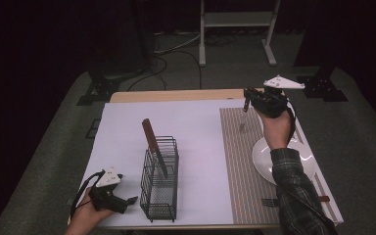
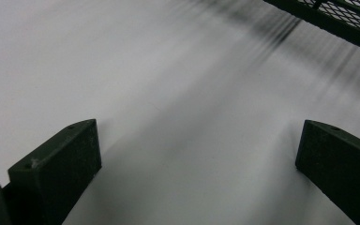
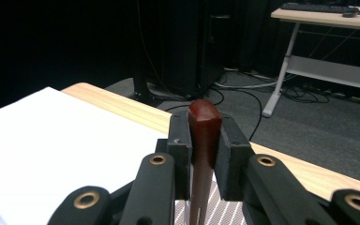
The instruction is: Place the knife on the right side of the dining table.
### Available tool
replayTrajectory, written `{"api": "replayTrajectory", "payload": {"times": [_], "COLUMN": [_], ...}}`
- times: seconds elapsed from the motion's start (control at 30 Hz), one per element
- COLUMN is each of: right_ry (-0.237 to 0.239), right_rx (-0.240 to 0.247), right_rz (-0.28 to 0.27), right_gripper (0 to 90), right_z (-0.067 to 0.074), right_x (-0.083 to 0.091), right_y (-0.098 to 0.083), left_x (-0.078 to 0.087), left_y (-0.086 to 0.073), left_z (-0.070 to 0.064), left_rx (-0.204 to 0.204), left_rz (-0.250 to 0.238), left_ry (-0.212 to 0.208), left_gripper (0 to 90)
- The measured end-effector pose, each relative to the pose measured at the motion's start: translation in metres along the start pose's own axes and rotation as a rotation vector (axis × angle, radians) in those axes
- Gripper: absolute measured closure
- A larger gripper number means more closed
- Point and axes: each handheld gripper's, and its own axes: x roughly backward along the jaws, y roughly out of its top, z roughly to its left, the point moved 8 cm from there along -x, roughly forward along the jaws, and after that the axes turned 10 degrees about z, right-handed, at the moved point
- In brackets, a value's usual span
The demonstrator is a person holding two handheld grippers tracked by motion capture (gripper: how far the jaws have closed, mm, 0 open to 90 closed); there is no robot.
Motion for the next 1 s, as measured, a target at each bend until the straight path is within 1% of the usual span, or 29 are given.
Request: {"api": "replayTrajectory", "payload": {"times": [0.1, 0.23, 0.6, 0.77, 1.0], "right_ry": [-0.009, -0.025, -0.034, -0.034, -0.050], "right_rx": [0.002, -0.011, -0.037, -0.047, -0.069], "right_rz": [0.004, 0.015, 0.023, 0.019, 0.023], "right_gripper": [78.0, 77.9, 78.0, 77.8, 76.6], "right_z": [-0.003, -0.009, -0.017, -0.019, -0.027], "right_x": [-0.002, -0.006, -0.011, -0.010, -0.005], "right_y": [-0.002, -0.007, -0.014, -0.016, -0.018], "left_x": [0.000, 0.000, 0.000, 0.000, 0.000], "left_y": [0.000, 0.000, 0.000, 0.000, 0.000], "left_z": [0.000, 0.000, 0.000, 0.000, 0.000], "left_rx": [0.000, 0.002, 0.001, 0.001, 0.001], "left_rz": [0.000, 0.000, 0.000, 0.000, 0.000], "left_ry": [0.000, -0.001, -0.001, -0.001, -0.001], "left_gripper": [0.0, 0.0, 0.0, 0.0, 0.0]}}
